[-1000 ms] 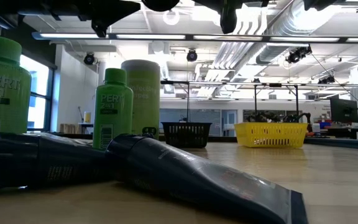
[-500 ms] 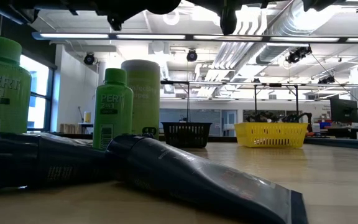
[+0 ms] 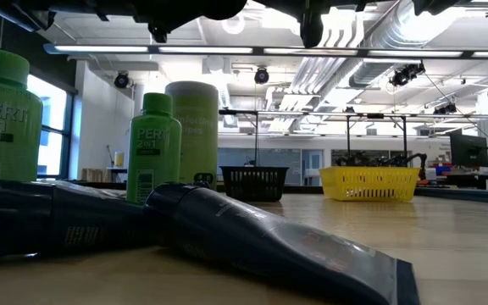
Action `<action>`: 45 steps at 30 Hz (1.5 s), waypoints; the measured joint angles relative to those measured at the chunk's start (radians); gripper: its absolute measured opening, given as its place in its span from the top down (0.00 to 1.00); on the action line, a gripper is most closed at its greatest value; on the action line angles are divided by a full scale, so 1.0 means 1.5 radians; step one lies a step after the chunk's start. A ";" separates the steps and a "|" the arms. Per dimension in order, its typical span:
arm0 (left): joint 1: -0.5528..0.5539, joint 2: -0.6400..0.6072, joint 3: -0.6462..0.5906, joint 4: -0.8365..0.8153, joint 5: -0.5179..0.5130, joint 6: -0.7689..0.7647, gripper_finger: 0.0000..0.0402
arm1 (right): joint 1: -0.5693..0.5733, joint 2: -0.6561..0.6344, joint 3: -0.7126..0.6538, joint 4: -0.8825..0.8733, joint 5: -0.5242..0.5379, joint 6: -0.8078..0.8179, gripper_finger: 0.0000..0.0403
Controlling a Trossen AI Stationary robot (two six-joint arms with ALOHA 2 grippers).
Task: Pick & Place Travel size toiletries
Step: Put the black hair brush into the bottom left black bin
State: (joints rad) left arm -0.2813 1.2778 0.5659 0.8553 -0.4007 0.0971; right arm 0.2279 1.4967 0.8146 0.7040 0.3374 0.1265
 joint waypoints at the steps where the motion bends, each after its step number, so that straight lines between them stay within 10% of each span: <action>1: 0.000 0.000 0.000 0.000 0.000 0.000 0.58 | 0.000 0.000 0.000 0.000 0.000 0.000 0.99; 15: 0.000 0.000 0.000 0.001 -0.003 0.000 0.89 | 0.000 0.000 0.000 -0.003 -0.003 0.000 0.99; 29: 0.000 0.000 0.000 0.001 -0.002 0.000 0.91 | 0.000 -0.001 0.000 -0.007 0.005 0.000 0.98; 45: -0.001 -0.001 0.000 -0.011 0.003 -0.017 0.91 | 0.001 -0.001 0.000 -0.010 0.026 0.026 0.47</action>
State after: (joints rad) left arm -0.2825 1.2770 0.5659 0.8389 -0.3962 0.0715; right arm 0.2287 1.4960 0.8146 0.6892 0.3760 0.1656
